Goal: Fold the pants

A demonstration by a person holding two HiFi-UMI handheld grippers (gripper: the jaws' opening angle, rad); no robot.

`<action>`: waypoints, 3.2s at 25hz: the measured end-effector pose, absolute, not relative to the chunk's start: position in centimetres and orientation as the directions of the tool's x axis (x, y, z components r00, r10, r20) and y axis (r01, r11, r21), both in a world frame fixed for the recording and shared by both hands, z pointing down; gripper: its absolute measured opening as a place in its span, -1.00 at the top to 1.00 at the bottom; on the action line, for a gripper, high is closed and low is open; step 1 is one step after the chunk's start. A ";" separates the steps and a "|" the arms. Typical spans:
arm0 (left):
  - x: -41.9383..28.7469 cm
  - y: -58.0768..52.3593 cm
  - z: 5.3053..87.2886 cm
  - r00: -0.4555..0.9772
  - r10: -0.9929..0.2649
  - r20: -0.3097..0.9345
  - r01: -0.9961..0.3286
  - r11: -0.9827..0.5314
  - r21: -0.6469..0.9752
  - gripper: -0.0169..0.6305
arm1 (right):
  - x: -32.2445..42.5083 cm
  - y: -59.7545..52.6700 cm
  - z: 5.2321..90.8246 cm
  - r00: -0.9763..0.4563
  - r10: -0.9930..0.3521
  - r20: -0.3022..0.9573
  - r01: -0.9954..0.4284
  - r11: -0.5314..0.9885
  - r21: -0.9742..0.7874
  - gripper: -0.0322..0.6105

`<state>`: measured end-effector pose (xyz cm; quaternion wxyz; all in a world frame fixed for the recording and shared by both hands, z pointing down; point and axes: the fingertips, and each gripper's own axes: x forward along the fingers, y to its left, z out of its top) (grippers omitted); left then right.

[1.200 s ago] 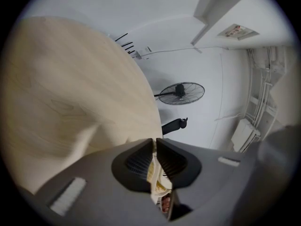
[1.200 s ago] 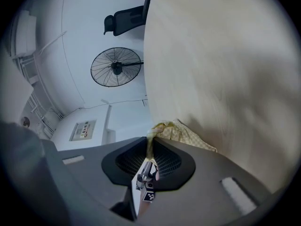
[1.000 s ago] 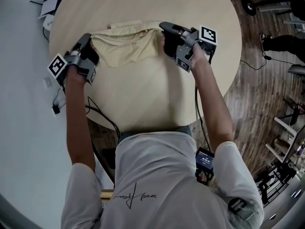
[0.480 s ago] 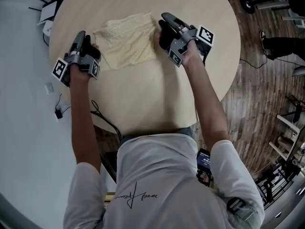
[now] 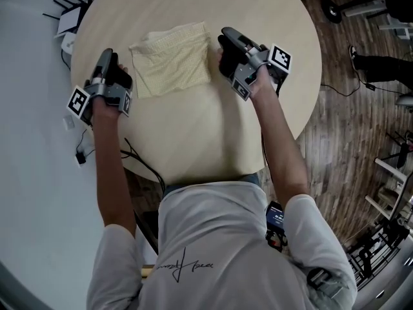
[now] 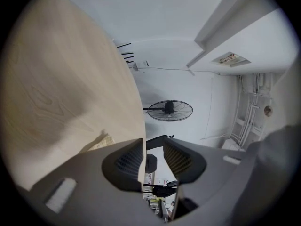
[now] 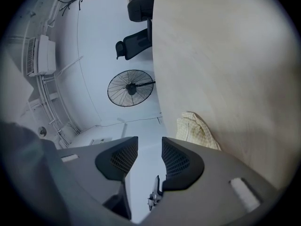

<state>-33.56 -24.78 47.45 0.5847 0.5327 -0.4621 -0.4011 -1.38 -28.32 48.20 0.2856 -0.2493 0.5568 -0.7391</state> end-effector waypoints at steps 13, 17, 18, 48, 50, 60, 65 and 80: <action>-29.9 -23.1 44.2 0.370 -0.919 0.138 -0.155 0.085 0.984 0.60 | -2.2 -26.6 44.5 -0.755 -0.654 0.059 0.023 -0.116 -0.993 0.51; -29.4 -23.1 42.6 0.396 -0.911 0.119 -0.192 0.045 0.980 0.62 | -2.2 -26.4 43.5 -0.760 -0.646 0.075 -0.041 -0.068 -0.997 0.59; -29.3 -23.1 42.4 0.399 -0.910 0.113 -0.188 0.039 0.981 0.62 | -2.1 -26.4 43.3 -0.760 -0.645 0.077 -0.052 -0.058 -0.997 0.60; -24.9 -12.8 34.2 0.526 -0.851 0.009 -0.343 -0.203 0.917 0.78 | 0.0 -14.1 35.8 -0.791 -0.586 0.175 -0.334 0.173 -0.927 0.89; -24.5 -10.9 33.6 0.528 -0.849 0.003 -0.357 -0.219 0.908 0.78 | 0.5 -12.3 35.3 -0.788 -0.589 0.178 -0.347 0.187 -0.919 0.90; -23.1 -8.7 32.0 0.565 -0.825 0.005 -0.487 -0.327 0.810 0.78 | 1.4 -10.0 34.6 -0.770 -0.613 0.177 -0.386 0.228 -0.894 0.91; -23.2 -8.7 31.8 0.554 -0.831 0.049 -0.551 -0.322 0.770 0.78 | 1.8 -9.6 33.5 -0.739 -0.644 0.197 -0.447 0.251 -0.859 0.91; -23.5 -0.8 30.7 0.474 -0.870 0.135 -0.769 -0.335 0.544 0.78 | 3.0 -3.0 31.6 -0.586 -0.763 0.273 -0.717 0.332 -0.612 0.92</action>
